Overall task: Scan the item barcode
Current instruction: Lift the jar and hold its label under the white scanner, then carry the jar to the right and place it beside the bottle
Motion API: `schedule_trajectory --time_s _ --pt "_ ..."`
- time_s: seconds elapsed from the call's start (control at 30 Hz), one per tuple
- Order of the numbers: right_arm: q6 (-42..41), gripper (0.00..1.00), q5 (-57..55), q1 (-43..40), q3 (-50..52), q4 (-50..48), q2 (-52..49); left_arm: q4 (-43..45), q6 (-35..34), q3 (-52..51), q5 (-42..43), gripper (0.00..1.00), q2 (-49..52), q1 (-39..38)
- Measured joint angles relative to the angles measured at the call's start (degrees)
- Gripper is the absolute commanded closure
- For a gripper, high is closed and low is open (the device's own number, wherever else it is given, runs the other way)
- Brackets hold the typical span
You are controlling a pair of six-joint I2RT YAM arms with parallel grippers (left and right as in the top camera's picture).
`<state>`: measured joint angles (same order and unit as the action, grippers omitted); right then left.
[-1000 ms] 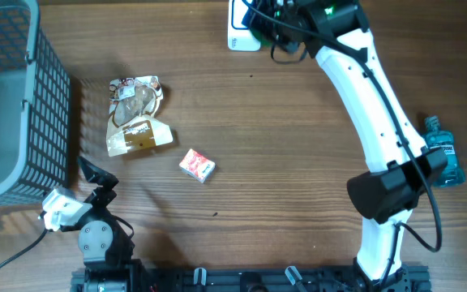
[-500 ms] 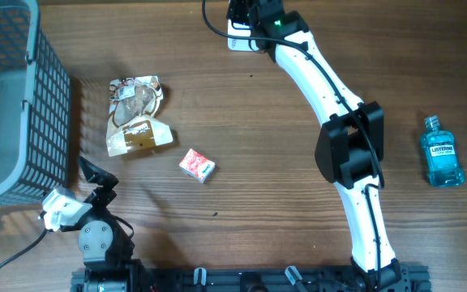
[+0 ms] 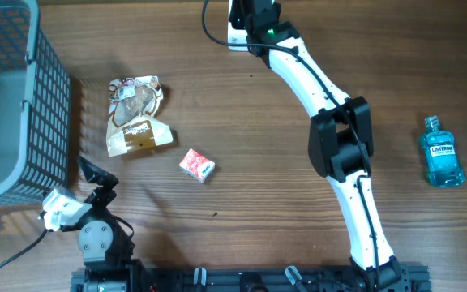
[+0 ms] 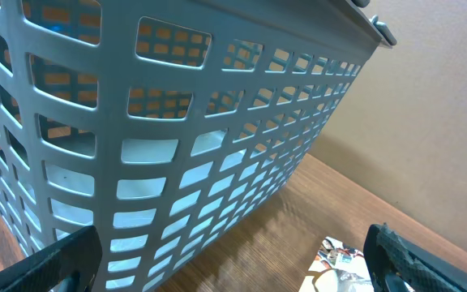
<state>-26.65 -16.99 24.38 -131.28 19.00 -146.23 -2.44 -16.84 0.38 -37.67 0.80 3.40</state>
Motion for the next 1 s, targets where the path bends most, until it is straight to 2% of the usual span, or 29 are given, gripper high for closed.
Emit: schedule_trajectory --time_s 0.27,0.5,0.63,0.73,0.8,0.9,1.0 --pt "0.0 0.45 0.0 0.0 0.0 0.2 -0.1 0.0 0.0 0.0 0.0 0.0 0.0 0.0" --pt "0.2 0.46 0.0 0.0 0.0 8.5 1.5 0.0 0.0 0.0 0.0 0.0 0.0 0.0" --pt "-0.3 0.46 -1.6 0.1 0.2 22.8 9.7 0.0 0.0 0.0 0.0 0.0 0.0 0.0" --pt "-4.5 0.45 -6.6 -0.1 0.1 36.6 18.7 0.0 0.0 0.0 0.0 0.0 0.0 0.0" --pt "-8.4 0.46 -9.3 -0.7 0.0 46.4 23.5 0.0 0.0 0.0 0.0 0.0 0.0 0.0" --pt "-21.6 0.45 -11.3 -5.6 -0.8 69.5 28.0 0.0 0.0 0.0 0.0 0.0 0.0 0.0" --pt "-28.1 0.44 -8.7 -12.3 1.9 72.7 28.0 0.0 0.0 0.0 0.0 0.0 0.0 0.0"
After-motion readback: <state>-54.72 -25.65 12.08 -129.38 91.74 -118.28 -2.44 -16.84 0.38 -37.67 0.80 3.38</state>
